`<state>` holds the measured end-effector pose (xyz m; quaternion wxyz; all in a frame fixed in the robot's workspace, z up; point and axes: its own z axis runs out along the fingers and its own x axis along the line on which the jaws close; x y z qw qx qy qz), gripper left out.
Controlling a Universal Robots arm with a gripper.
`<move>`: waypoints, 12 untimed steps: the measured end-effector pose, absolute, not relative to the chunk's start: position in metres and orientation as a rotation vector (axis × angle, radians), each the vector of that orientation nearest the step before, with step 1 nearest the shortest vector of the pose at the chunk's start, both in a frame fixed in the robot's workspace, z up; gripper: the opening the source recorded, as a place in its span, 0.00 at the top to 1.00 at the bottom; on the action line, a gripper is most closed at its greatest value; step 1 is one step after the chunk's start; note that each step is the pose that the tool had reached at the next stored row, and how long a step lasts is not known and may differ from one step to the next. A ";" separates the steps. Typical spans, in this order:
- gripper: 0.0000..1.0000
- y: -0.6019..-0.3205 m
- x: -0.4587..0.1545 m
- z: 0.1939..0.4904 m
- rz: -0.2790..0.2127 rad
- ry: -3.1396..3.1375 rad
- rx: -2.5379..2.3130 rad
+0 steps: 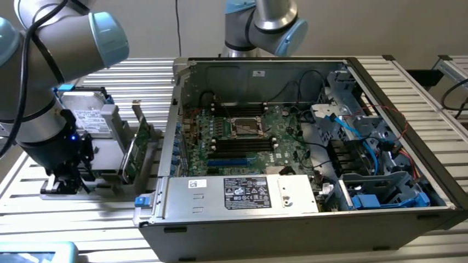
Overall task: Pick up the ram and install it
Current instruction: 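Pick up the ram and move it above insertion slot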
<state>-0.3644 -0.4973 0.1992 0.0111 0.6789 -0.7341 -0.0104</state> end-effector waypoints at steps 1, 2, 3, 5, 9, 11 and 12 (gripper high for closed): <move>0.64 -0.497 -0.365 0.199 -0.033 -2.290 2.118; 0.64 -0.497 -0.365 0.198 -0.033 -2.290 2.118; 0.65 -0.497 -0.366 0.198 -0.033 -2.290 2.118; 0.72 -0.497 -0.366 0.197 -0.033 -2.290 2.117; 0.86 -0.497 -0.366 0.206 -0.033 -2.290 2.117; 0.86 -0.497 -0.366 0.215 -0.033 -2.290 2.117; 0.86 -0.497 -0.366 0.219 -0.033 -2.290 2.117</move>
